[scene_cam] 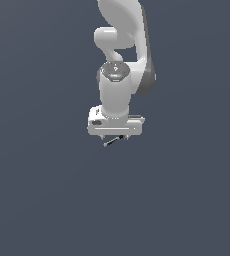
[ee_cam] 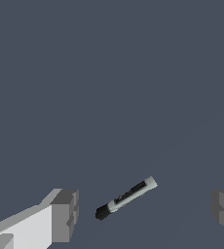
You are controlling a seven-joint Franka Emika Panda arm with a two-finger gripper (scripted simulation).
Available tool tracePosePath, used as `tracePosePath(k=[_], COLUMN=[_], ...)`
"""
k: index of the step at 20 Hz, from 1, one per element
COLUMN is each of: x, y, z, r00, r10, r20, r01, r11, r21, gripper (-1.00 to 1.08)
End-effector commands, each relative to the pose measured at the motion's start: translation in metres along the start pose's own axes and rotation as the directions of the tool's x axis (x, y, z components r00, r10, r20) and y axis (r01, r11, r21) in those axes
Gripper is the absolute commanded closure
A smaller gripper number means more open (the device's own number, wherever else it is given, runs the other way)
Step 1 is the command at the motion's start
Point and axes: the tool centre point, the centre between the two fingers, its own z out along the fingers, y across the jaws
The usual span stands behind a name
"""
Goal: Pick up the object and move it to a goal position.
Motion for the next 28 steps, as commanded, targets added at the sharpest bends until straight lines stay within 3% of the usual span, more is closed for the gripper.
tracePosePath(k=[1,10,19,28], x=[0.000,0.003,0.002,-0.008], y=[0.000,0.036,0.033,0.026], z=[0.000,-0.010,-0.006,0.011], r00=[1.000,0.999,0.998,0.981], r10=[0.000,0.050,0.070,0.192], r20=[0.000,-0.001,-0.001,0.000], r01=[0.000,-0.050,-0.070,-0.192], r11=[1.000,0.999,0.997,0.981], r21=[0.000,-0.017,-0.014,-0.005], gripper=[-0.92,-0.92,-0.92,-0.92])
